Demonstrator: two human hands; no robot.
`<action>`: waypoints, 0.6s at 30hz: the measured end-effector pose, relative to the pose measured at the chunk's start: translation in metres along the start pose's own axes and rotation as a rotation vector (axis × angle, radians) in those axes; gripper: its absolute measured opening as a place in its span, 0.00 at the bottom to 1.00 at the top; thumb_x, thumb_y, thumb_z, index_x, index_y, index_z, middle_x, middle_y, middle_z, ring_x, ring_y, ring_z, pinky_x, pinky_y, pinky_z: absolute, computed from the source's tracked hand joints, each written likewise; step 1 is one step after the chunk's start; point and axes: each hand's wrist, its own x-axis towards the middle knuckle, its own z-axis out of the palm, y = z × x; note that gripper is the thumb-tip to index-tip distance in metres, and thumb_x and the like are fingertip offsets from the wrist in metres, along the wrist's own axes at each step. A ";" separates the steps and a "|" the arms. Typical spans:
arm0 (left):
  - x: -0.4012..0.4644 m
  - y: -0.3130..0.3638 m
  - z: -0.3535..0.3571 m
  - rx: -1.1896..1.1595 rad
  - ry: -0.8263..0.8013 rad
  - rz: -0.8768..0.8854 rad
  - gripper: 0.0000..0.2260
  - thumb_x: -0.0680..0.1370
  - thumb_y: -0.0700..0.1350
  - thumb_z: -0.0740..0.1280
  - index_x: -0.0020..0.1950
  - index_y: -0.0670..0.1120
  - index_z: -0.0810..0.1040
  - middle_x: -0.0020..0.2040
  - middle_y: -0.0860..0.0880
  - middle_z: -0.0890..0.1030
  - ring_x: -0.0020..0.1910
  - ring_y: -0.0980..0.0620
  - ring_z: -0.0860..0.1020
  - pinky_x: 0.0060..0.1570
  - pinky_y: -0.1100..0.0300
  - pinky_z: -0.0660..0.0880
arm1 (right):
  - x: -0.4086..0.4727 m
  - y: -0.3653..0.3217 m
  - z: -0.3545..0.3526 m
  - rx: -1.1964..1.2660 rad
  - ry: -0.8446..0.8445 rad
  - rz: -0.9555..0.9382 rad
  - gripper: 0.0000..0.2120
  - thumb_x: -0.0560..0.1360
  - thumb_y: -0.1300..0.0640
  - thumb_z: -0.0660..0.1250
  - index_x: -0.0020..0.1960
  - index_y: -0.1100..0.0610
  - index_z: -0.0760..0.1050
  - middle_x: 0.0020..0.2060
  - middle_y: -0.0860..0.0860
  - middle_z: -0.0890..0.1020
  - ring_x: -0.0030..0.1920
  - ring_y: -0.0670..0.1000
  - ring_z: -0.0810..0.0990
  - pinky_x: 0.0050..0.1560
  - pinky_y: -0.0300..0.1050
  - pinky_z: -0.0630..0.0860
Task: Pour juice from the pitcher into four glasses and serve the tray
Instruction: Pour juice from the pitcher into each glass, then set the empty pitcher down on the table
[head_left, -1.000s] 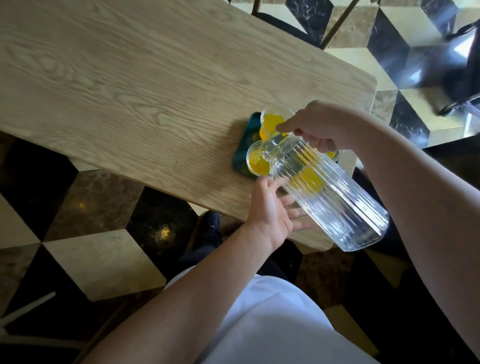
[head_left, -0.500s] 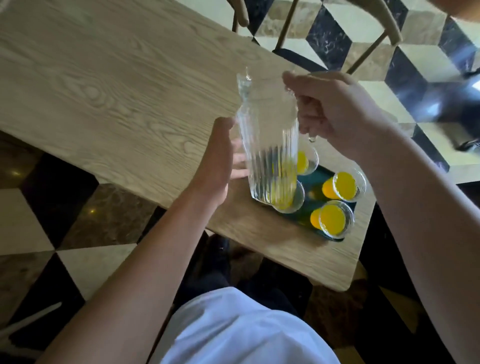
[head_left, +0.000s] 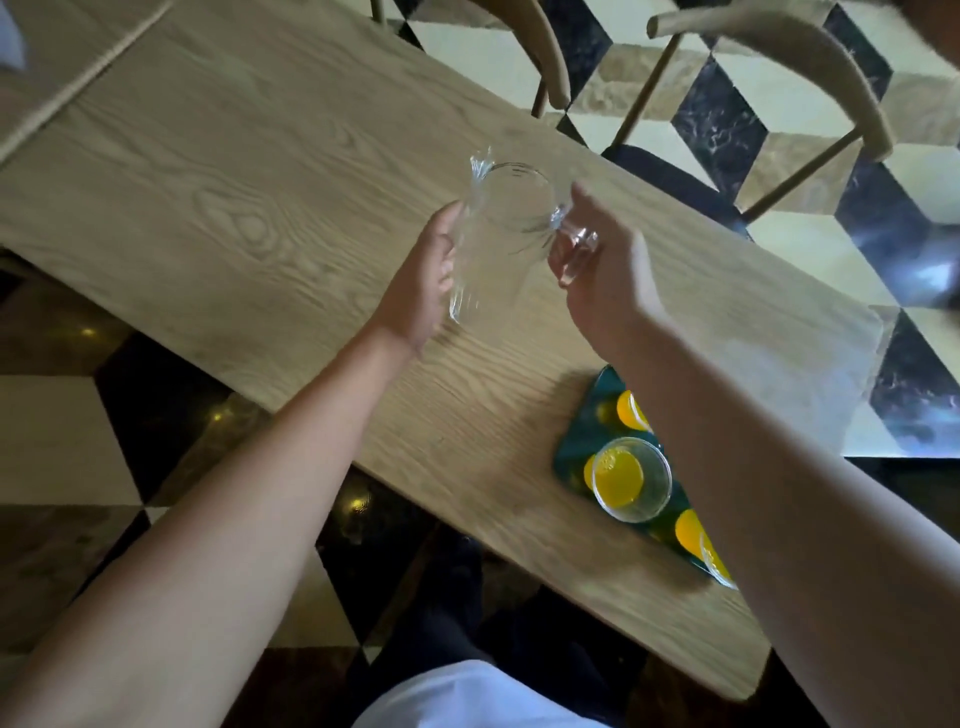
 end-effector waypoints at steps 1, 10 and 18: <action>0.004 -0.003 -0.002 0.000 0.007 -0.009 0.18 0.75 0.56 0.51 0.64 0.66 0.65 0.70 0.47 0.69 0.70 0.47 0.69 0.68 0.53 0.65 | 0.004 0.005 0.001 0.003 0.011 0.000 0.17 0.76 0.44 0.69 0.31 0.48 0.78 0.28 0.46 0.73 0.30 0.46 0.65 0.39 0.46 0.59; 0.011 -0.024 -0.005 -0.052 -0.062 -0.039 0.17 0.78 0.52 0.53 0.65 0.64 0.69 0.74 0.31 0.56 0.74 0.38 0.57 0.70 0.54 0.65 | 0.012 0.025 -0.002 0.057 0.097 0.036 0.16 0.78 0.41 0.67 0.42 0.53 0.76 0.28 0.46 0.72 0.30 0.46 0.66 0.40 0.43 0.63; 0.017 -0.037 -0.006 -0.005 -0.046 -0.002 0.28 0.78 0.55 0.54 0.78 0.51 0.63 0.72 0.37 0.60 0.70 0.39 0.59 0.71 0.50 0.64 | 0.014 0.018 0.000 -0.146 0.102 0.035 0.23 0.73 0.42 0.67 0.23 0.49 0.72 0.26 0.51 0.71 0.32 0.49 0.64 0.49 0.53 0.62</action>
